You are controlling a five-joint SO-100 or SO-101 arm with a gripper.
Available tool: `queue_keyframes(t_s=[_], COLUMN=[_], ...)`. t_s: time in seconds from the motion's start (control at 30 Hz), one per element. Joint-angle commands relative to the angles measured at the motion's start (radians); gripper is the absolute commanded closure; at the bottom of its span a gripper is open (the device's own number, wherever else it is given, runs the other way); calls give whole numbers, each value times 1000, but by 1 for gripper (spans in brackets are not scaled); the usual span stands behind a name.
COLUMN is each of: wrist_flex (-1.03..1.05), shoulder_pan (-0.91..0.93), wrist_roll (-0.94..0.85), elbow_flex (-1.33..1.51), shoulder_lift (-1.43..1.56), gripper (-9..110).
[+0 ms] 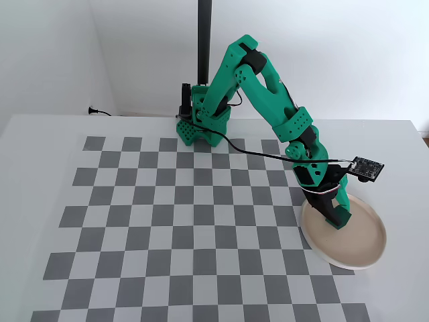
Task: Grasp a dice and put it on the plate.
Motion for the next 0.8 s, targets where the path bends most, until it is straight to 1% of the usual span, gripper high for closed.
queue_keyframes(t_s=[0.0,0.07,0.1,0.17,0.23,0.43,0.77], wrist_flex=[-17,-28,-38,-48,-41,-5,140], shoulder_pan=[5,17,23,31,35,37,34], wrist_roll=[6,11,14,21,23,5,-15], elbow_flex=[-114,-129,-130,-133,-133,-132,-129], shoulder_lift=[-5,-23,-29,-32,-26,40,239], gripper=[102,102,99,88,83,82,82])
